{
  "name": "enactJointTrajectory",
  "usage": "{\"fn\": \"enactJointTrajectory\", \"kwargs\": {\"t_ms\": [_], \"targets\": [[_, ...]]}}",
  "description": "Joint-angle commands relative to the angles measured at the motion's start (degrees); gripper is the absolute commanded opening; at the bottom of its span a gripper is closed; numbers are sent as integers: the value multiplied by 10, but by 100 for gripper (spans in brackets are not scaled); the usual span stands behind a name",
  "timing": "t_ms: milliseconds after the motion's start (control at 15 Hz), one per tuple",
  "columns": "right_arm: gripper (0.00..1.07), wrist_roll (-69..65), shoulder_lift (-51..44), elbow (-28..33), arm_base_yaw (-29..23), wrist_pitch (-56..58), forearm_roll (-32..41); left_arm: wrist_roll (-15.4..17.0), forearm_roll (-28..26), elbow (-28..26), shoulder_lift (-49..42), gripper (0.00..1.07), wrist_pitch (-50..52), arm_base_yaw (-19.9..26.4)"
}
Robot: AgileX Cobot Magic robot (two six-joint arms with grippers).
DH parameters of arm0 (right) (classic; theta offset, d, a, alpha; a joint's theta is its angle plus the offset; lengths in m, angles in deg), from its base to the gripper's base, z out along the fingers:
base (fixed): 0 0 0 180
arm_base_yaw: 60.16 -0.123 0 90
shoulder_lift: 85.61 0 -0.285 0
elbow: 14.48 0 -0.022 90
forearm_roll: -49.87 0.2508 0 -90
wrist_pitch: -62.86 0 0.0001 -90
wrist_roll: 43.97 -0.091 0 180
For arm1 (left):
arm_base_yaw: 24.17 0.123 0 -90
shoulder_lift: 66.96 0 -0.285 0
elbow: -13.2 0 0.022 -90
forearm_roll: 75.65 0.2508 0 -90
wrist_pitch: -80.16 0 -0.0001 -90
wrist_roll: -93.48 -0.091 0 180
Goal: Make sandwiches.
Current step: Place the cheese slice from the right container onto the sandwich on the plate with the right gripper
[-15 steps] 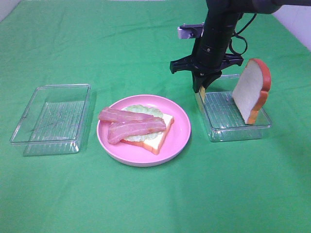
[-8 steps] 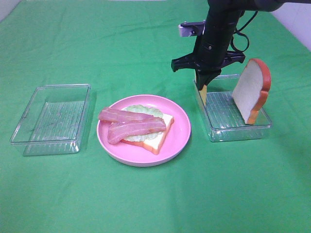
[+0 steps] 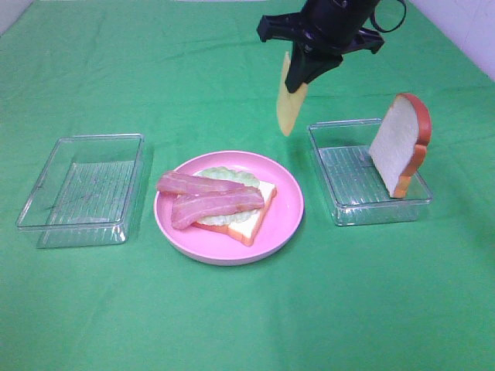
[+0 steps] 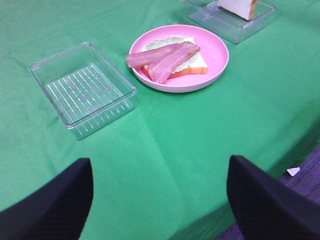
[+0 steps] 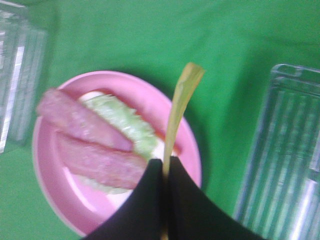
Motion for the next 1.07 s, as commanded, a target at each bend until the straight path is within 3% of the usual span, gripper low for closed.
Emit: {"fn": "enactJointTrajectory", "kwargs": {"t_ms": [67, 133, 533, 667, 867, 1000, 1067], "targets": [[0, 93, 5, -2, -8, 27, 143, 2, -5, 1, -10, 71, 6, -2], [0, 119, 21, -2, -22, 33, 186, 2, -5, 1, -10, 71, 6, -2], [0, 97, 106, -2, -83, 14, 213, 2, -5, 1, -10, 71, 6, -2], [0, 66, 123, -2, -81, 14, 195, 2, -5, 1, -10, 71, 6, -2], [0, -11, 130, -2, -81, 0, 85, 2, -5, 1, -10, 71, 6, -2], [7, -25, 130, -2, -81, -1, 61, 2, -5, 1, -10, 71, 6, -2], [18, -33, 130, -2, -81, -1, 58, 2, -5, 1, -10, 71, 6, -2]]}}
